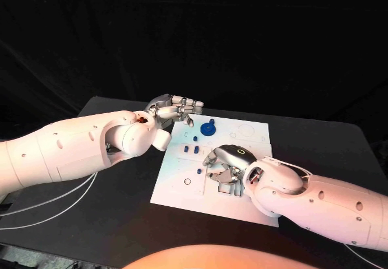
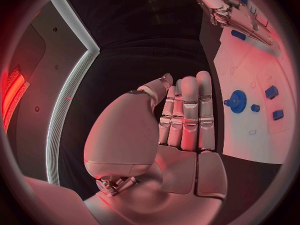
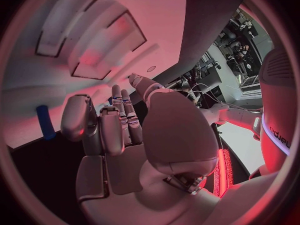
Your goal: Assemble the parts on the task board
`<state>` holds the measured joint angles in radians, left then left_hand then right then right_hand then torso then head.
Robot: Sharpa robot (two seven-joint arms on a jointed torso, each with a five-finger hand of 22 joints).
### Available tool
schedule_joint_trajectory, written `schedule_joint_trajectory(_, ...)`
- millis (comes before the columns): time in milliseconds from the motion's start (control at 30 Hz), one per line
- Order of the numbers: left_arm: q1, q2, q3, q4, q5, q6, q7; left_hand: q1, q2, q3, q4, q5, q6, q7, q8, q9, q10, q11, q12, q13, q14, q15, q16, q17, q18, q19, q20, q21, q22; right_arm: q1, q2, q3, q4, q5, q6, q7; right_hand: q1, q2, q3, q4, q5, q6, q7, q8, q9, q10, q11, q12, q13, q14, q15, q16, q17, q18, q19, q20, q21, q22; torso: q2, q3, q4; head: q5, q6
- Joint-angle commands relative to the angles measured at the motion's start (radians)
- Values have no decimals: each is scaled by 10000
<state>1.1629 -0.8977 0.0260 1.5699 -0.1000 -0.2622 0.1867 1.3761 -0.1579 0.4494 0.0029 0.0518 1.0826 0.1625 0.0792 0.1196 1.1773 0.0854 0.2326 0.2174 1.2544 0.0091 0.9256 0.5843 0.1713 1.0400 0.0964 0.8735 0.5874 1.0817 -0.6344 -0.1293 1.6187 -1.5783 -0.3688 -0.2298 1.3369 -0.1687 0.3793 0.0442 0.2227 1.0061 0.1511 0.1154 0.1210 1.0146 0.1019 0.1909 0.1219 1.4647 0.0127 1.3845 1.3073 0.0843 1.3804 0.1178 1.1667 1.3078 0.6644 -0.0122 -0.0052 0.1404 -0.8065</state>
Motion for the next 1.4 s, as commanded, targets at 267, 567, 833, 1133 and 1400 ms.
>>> schedule_joint_trajectory(267,13,-16,7,-39,80,295,-7,-59,81,-79,7,-13,-70,-5,-36,-21,-100,-11,59,22,12,-15,82,140,124,67,27,-43,-22,1026,-1565,129,629,1012,440,85,46,76,-282,-54,65,60,-53,-21,19,-344,-7,182,0,385,35,-292,-396,106,-242,2,-512,308,-33,-14,-97,-287,192)
schedule_joint_trajectory(567,11,9,5,-74,82,341,12,-60,81,-81,7,-13,-70,-6,-36,-22,-101,-12,60,22,-20,-15,18,42,124,67,28,-44,-23,1263,-1797,134,212,640,1178,197,80,56,-643,-15,-82,-119,-236,-163,-24,-712,63,309,-25,357,94,-357,-502,132,-309,50,-713,232,-28,0,-104,-407,243)
schedule_joint_trajectory(833,11,10,4,-86,82,351,3,-60,81,-81,7,-13,-70,-6,-36,-22,-101,-12,60,22,-20,-15,18,42,124,67,28,-44,-23,1227,-1494,88,-246,465,1540,217,194,159,-680,-27,-79,-84,-282,-160,-17,-729,62,429,-14,395,97,-263,-387,105,-228,59,-583,307,-29,-16,-89,-343,197)
schedule_joint_trajectory(1133,11,-5,4,-72,82,326,-6,-60,81,-81,7,-13,-70,-6,-36,-22,-101,-12,60,22,-20,-15,18,42,124,67,28,-44,-23,1117,-1205,47,-542,514,1906,219,252,260,-723,-11,-64,50,-210,-123,8,-552,-2,674,19,437,51,-176,-298,65,-80,33,-363,431,-22,-15,-120,-298,149)
schedule_joint_trajectory(1400,11,10,4,-70,82,313,-11,-60,81,-81,7,-13,-70,-6,-36,-22,-101,-12,60,22,-20,-15,18,42,124,67,28,-44,-23,1053,-994,23,-696,535,1998,219,363,456,-562,1,-40,269,-139,-79,42,-59,-134,941,28,464,-56,-116,-238,-2,123,-52,-21,625,-34,-18,-91,-317,136)
